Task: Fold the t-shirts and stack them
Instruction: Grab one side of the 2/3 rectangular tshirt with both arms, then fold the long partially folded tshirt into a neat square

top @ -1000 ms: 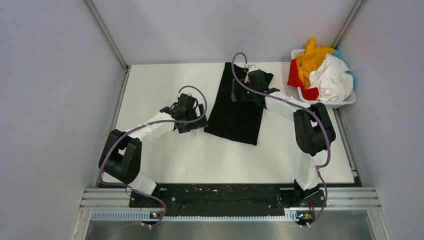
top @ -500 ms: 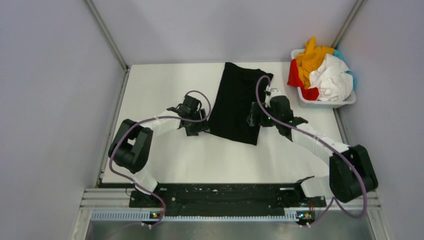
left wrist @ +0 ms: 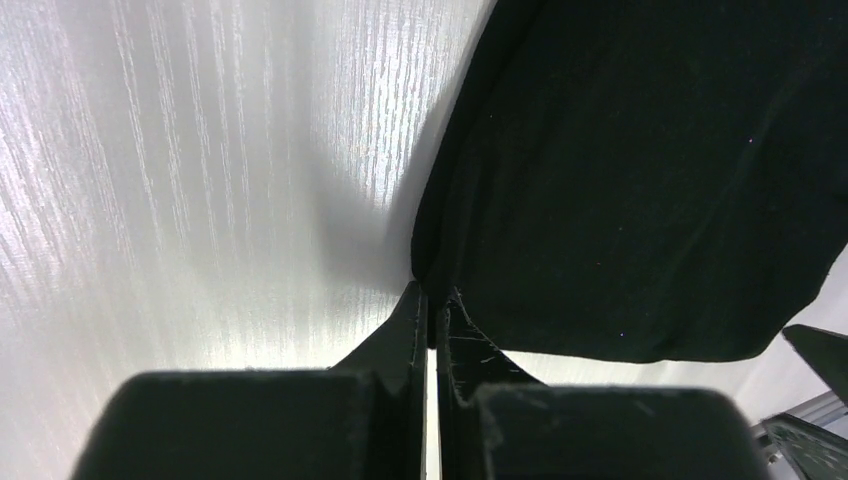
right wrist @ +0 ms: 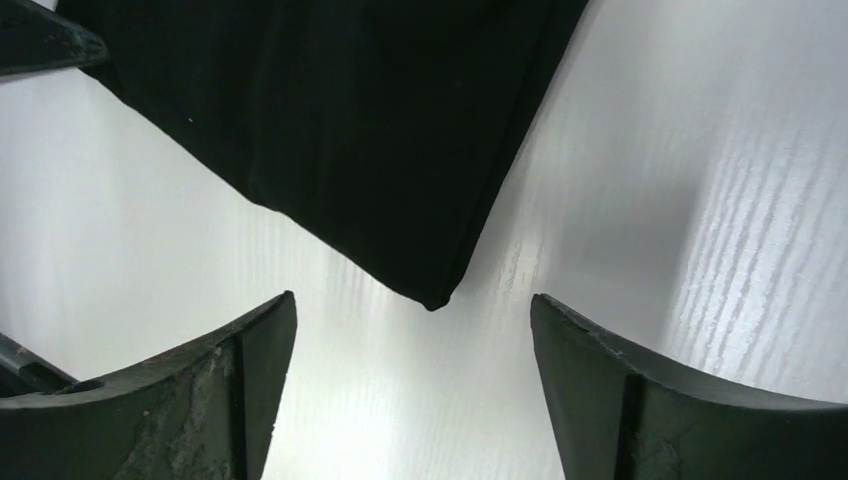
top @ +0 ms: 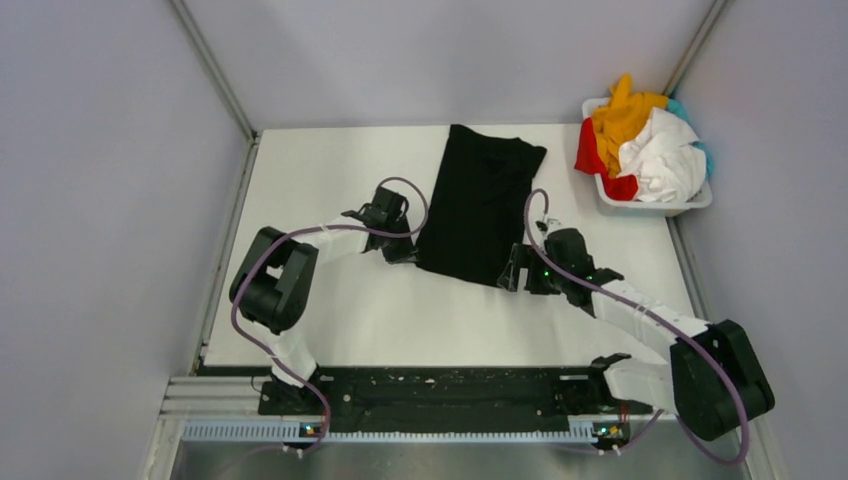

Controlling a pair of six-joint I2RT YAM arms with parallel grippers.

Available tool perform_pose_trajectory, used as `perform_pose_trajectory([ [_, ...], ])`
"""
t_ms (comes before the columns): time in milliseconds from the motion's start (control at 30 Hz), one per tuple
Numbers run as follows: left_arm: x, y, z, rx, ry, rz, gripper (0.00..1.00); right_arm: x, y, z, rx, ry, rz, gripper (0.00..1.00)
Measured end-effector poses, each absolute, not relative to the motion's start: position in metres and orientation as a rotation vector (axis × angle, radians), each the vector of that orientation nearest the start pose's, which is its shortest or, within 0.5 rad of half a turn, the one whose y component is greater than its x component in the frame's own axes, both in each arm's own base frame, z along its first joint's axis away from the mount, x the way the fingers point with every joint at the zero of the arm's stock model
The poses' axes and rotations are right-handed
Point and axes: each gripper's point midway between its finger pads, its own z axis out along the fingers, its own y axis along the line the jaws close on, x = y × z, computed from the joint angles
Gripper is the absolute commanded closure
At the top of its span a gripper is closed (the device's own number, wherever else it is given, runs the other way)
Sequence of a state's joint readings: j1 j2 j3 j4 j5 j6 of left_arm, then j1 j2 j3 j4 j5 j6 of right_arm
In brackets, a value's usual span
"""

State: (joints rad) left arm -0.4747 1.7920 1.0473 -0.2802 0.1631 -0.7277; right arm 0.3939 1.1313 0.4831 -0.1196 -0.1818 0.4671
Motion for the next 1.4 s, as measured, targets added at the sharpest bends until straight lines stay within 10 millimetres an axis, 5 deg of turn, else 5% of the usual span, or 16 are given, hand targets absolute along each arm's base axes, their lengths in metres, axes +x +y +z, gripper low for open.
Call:
perform_pose_trajectory([
  [267, 0.329, -0.232, 0.025, -0.288, 2.693, -0.614, 1.0, 0.247, 0.173, 0.03, -0.031, 2.499, 0.597, 0.47],
  [367, 0.329, -0.232, 0.025, -0.288, 2.691, -0.615, 1.0, 0.255, 0.178, 0.027, -0.026, 2.495, 0.59, 0.68],
  [467, 0.329, -0.232, 0.025, -0.289, 2.691, -0.615, 1.0, 0.258, 0.181, 0.023, -0.013, 2.5, 0.584, 1.0],
  [633, 0.324, -0.227, 0.026, -0.308, 2.677, -0.6, 1.0, 0.251, 0.186, 0.02, -0.023, 2.523, 0.59, 1.0],
  [767, 0.299, -0.207, 0.035, -0.337, 2.656, -0.561, 1.0, 0.223, 0.198, 0.031, -0.102, 2.551, 0.693, 1.0],
  [1167, 0.207, -0.145, 0.15, -0.348, 2.34, -0.648, 1.0, 0.099, 0.25, 0.129, -0.486, 2.455, 1.336, 1.0],
  [1400, 0.188, -0.135, 0.201, -0.322, 2.183, -0.74, 1.0, 0.085, 0.254, 0.178, -0.486, 2.359, 1.482, 1.0],
])
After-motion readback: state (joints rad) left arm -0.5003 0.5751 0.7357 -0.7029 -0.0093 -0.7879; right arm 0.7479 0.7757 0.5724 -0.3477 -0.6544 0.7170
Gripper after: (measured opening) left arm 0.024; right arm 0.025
